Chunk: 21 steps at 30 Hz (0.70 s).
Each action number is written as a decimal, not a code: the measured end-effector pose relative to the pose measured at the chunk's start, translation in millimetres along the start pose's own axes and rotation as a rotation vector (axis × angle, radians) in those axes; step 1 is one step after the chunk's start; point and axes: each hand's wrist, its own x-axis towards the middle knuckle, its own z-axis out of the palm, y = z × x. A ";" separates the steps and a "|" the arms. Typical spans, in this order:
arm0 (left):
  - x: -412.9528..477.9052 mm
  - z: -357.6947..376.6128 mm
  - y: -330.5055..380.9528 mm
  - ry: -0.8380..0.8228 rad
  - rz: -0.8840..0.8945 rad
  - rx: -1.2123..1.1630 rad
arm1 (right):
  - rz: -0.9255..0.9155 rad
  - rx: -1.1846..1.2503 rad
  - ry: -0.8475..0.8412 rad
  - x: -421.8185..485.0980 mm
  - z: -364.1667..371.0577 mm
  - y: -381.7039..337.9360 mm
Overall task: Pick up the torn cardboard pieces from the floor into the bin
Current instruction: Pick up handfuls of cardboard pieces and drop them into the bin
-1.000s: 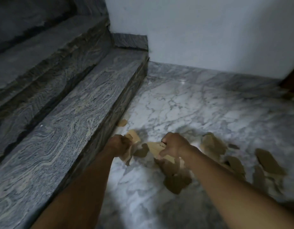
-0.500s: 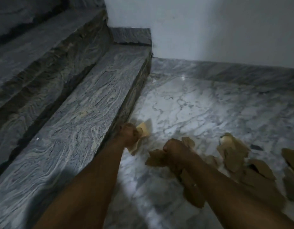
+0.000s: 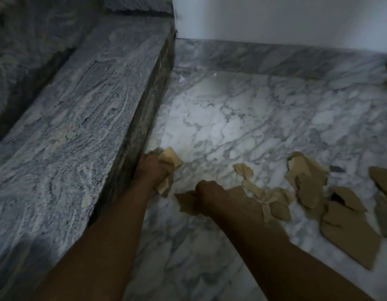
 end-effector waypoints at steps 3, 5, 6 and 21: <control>-10.5 4.5 6.0 0.032 -0.072 -0.108 | -0.064 -0.028 -0.003 -15.5 7.5 2.6; -22.0 4.4 9.0 0.009 -0.067 -0.130 | -0.099 -0.057 -0.010 -21.8 5.1 11.2; -25.8 4.4 9.1 -0.010 -0.059 -0.117 | -0.103 -0.057 0.001 -23.0 -1.1 18.3; -53.1 28.3 9.8 -0.006 0.074 0.110 | 0.027 -0.030 0.281 26.1 -50.4 90.5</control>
